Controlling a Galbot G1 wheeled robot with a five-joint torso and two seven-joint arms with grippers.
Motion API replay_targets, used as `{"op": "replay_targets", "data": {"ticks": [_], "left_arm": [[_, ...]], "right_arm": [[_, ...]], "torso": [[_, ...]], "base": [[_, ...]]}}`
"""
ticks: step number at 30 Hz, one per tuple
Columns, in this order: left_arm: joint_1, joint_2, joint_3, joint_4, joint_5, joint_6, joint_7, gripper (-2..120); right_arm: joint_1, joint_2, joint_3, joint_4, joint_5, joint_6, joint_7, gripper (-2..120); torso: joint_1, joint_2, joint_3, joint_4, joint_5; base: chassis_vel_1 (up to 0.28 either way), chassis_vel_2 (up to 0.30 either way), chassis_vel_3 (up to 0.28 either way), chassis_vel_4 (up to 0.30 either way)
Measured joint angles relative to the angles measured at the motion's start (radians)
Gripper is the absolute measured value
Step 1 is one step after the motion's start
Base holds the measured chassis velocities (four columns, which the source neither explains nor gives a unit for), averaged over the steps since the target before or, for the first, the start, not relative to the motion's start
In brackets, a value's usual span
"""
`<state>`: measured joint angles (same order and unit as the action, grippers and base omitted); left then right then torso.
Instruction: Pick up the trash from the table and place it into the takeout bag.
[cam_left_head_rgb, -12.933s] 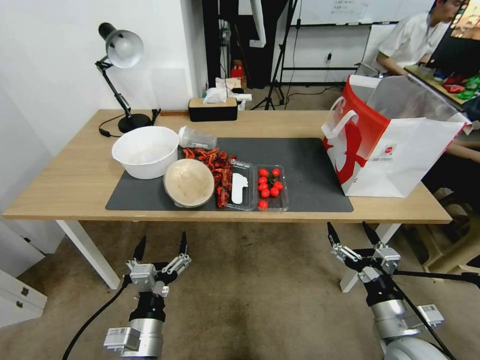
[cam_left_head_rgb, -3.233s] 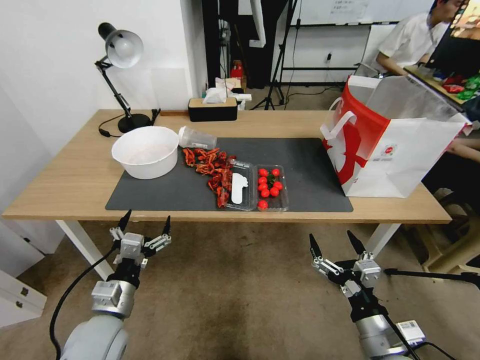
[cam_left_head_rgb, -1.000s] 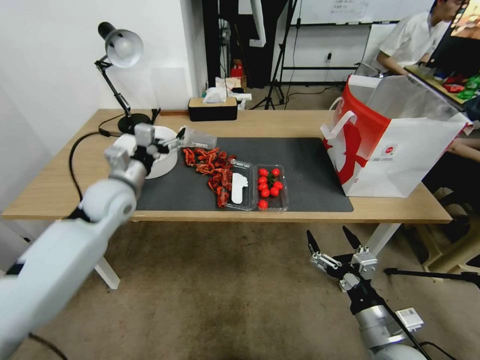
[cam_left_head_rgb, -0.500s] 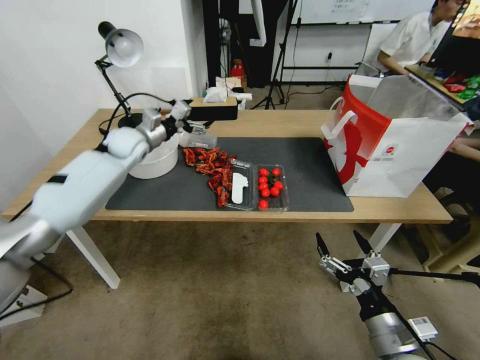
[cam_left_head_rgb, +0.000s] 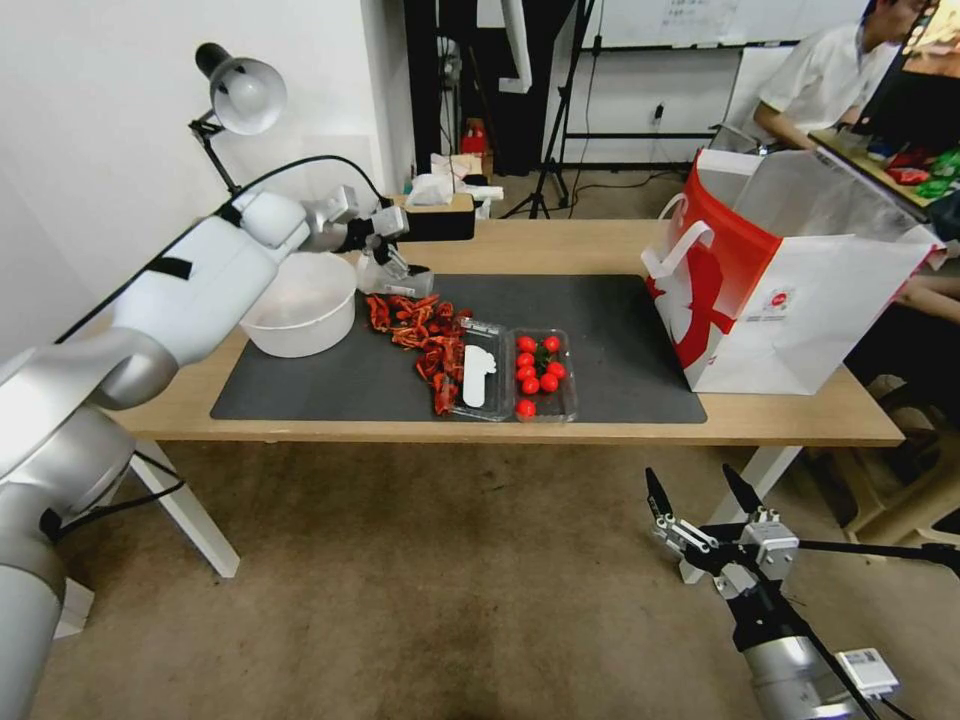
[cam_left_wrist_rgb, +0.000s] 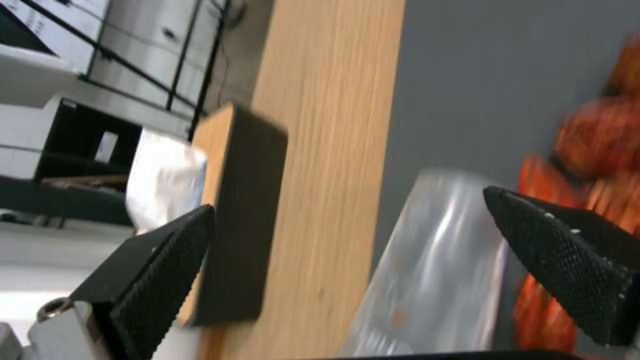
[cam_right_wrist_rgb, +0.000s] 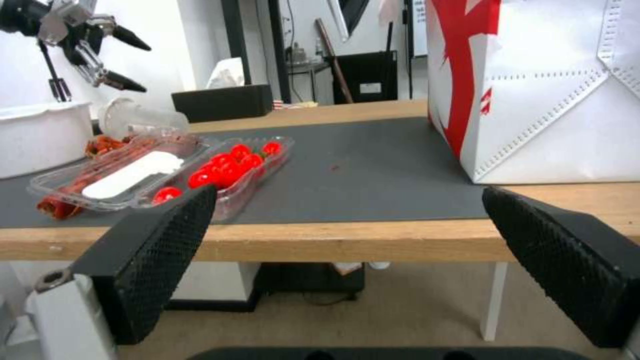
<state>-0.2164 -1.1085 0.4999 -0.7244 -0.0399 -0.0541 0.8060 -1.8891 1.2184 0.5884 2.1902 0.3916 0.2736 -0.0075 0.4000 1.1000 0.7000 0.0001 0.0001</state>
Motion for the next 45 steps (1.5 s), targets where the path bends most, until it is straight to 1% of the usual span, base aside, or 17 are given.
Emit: {"op": "replay_targets", "data": {"ticks": [1,2,3,4,6,13,15,19,21,22,23,26,27,29,32,40,45], "left_arm": [[0.0,0.0,0.0,0.0,0.0,0.0,0.0,100],[-0.006,-0.008,-0.001,0.003,0.062,-0.002,0.01,100],[-0.009,-0.013,-0.002,0.004,0.094,-0.003,0.024,100],[-0.009,-0.013,-0.002,0.004,0.094,-0.003,0.024,100],[-0.014,-0.025,-0.004,0.011,0.143,-0.01,0.053,100],[-0.024,-0.055,-0.004,0.057,0.196,-0.013,0.077,100],[-0.031,-0.072,-0.004,0.08,0.22,-0.011,0.092,100],[-0.039,-0.092,-0.003,0.111,0.243,-0.01,0.097,100],[-0.04,-0.098,-0.002,0.12,0.25,-0.01,0.1,100],[-0.04,-0.104,-0.001,0.127,0.261,-0.009,0.117,100],[-0.04,-0.104,-0.001,0.127,0.261,-0.009,0.117,100],[-0.04,-0.115,-0.005,0.135,0.308,-0.007,0.134,100],[-0.04,-0.115,-0.005,0.135,0.308,-0.007,0.134,100],[-0.04,-0.127,-0.009,0.146,0.35,-0.008,0.135,100],[-0.041,-0.136,-0.012,0.156,0.368,-0.008,0.133,100],[-0.047,-0.16,-0.016,0.193,0.377,-0.008,0.109,100],[-0.043,-0.17,-0.021,0.198,0.397,-0.006,0.1,100]], "right_arm": [[0.0,0.0,0.0,0.0,0.0,0.0,0.0,100],[-0.002,0.001,0.001,0.0,0.0,0.003,0.0,100],[-0.004,0.002,0.002,0.0,0.0,0.005,0.0,100],[-0.004,0.002,0.002,0.0,0.0,0.005,0.0,100],[-0.006,0.004,0.002,-0.001,0.0,0.006,0.0,100],[-0.003,0.003,0.002,-0.002,0.0,0.006,0.0,100],[-0.002,0.005,0.002,-0.003,0.0,0.006,0.0,100],[-0.003,0.009,0.001,-0.005,0.0,0.006,0.0,100],[-0.003,0.01,0.001,-0.006,0.0,0.006,0.0,100],[-0.003,0.012,0.0,-0.007,0.0,0.006,0.0,100],[-0.003,0.012,0.0,-0.007,0.0,0.006,0.0,100],[-0.003,0.017,-0.002,-0.007,-0.001,0.006,0.0,100],[-0.003,0.017,-0.002,-0.007,-0.001,0.006,0.0,100],[-0.006,0.024,-0.004,-0.007,-0.006,0.006,0.0,100],[-0.01,0.029,-0.006,-0.007,-0.013,0.006,0.0,100],[-0.021,0.033,-0.003,-0.004,-0.015,0.006,-0.001,100],[-0.023,0.035,-0.003,-0.002,-0.015,0.006,-0.002,100]], "torso": [[0.0,0.0,0.0,0.0,0.0],[0.0,0.0,0.0,0.0,0.0],[0.0,0.0,0.0,0.0,-0.0001],[0.0,0.0,0.0,0.0,-0.0001],[0.0,0.0,0.0,-0.0002,0.0],[0.0,0.0,0.0,0.0,-0.0002],[0.0,0.0,0.0,-0.0001,-0.0001],[0.0,0.0,0.0,-0.0001,0.0],[0.0,0.0,0.0,-0.0001,0.0001],[0.0,0.0,0.0,-0.0001,-0.0001],[0.0,0.0,0.0,-0.0001,-0.0001],[0.0,0.0,0.0,0.0,-0.0001],[0.0,0.0,0.0,0.0,-0.0001],[0.0,0.0,0.0,-0.0001,-0.0001],[0.0,0.0,0.0,-0.0001,-0.0001],[0.0,0.0,0.0,-0.0001,-0.0002],[0.0,0.0,0.0,-0.0001,-0.0001]], "base": [[0.0,0.0,0.0,0.0],[0.0,0.0,0.0,0.0],[0.0,0.0,0.0,0.0],[0.0,0.0,0.0,0.0],[0.0,0.0,0.0,0.0],[0.0,0.0,0.0,0.0],[0.0,0.0,0.0,0.0],[0.0,0.0,0.0,0.0],[0.0,0.0,0.0,0.0],[0.0,0.0,0.0,0.0],[0.0,0.0,0.0,0.0],[0.0,0.0,0.0,0.0],[0.0,0.0,0.0,0.0],[0.0,0.0,0.0,0.0],[0.0,0.0,0.0,0.0],[0.0,0.0,0.0,0.0],[0.0,0.0,0.0,0.0]]}}
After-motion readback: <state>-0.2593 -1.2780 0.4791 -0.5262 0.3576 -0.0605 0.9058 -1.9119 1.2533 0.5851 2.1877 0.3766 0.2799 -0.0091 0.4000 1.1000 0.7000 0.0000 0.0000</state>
